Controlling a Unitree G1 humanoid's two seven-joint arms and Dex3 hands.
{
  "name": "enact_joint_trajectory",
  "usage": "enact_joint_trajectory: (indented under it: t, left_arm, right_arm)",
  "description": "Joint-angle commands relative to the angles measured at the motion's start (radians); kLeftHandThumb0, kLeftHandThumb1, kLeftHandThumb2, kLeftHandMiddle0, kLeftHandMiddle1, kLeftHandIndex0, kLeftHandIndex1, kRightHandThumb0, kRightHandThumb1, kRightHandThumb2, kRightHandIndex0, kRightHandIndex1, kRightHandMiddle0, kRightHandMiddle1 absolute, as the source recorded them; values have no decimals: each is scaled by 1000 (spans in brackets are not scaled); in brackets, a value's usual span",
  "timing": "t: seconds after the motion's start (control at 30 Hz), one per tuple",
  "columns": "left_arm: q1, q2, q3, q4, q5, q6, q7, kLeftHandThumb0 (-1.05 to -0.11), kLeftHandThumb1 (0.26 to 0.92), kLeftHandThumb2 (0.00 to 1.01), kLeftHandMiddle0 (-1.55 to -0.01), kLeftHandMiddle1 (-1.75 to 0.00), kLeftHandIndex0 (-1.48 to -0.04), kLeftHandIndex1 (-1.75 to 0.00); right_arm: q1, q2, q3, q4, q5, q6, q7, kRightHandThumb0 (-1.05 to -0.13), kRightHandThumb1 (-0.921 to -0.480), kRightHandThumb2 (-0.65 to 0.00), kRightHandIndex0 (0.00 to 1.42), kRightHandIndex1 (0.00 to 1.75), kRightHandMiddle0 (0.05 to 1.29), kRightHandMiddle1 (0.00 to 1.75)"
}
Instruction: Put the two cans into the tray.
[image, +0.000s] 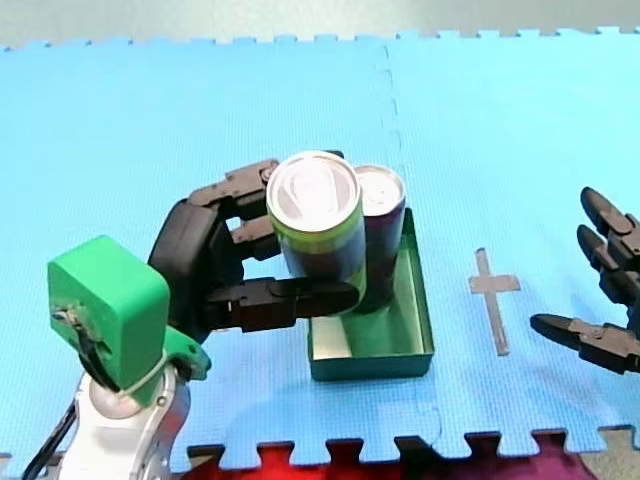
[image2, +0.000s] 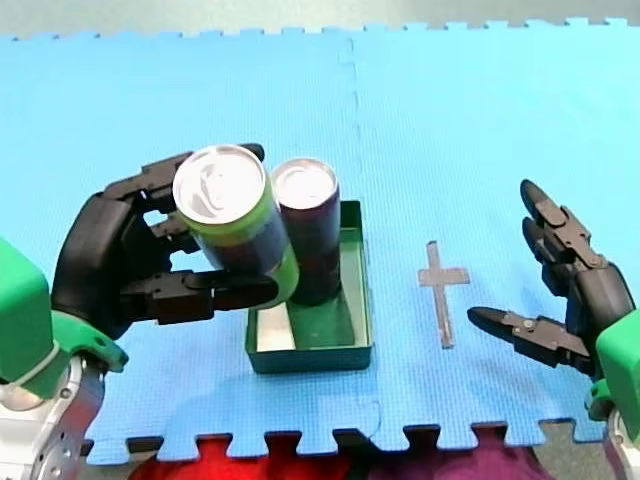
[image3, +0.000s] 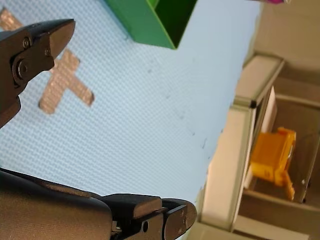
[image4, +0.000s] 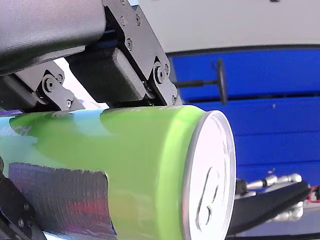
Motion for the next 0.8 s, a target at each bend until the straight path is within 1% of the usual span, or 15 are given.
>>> enact_joint_trajectory:
  t: [0.0, 0.07, 0.17, 0.33, 0.57, 0.77]
  left_arm:
    - [-17, 0, 7, 25, -2, -23, -1, -413, 704, 0, -1430, -1, -1271, -1]
    - [-23, -1, 10, 49, -5, -32, -4, -413, 704, 0, -1430, -1, -1271, -1]
    - [-25, -3, 12, 62, -5, -36, -4, -412, 704, 0, -1429, 0, -1271, -1]
    - [-25, -4, 10, 68, 6, -41, 3, -411, 704, 0, -1426, 0, -1269, 0]
    - [-22, -4, 9, 73, 16, -45, 8, -414, 704, 0, -1421, 0, -1267, 0]
    - [-18, -5, 8, 77, 16, -51, 7, -419, 704, 0, -1418, 0, -1265, 0]
  right_arm:
    - [3, -5, -1, -8, 0, 3, -1, -756, -681, 0, 208, 0, 236, 0]
    - [5, -5, -1, -12, 1, 4, -1, -755, -682, 0, 207, 0, 236, 0]
    - [9, -5, -1, -20, 2, 6, 0, -755, -682, 0, 207, 0, 236, 0]
    - [15, -6, 0, -30, 1, 9, -1, -751, -682, 0, 206, 0, 238, 1]
    - [19, -6, 2, -38, -3, 4, -4, -749, -683, 0, 206, 0, 240, 1]
    - [24, -6, 2, -48, -2, 5, -3, -747, -683, 0, 205, 0, 242, 1]
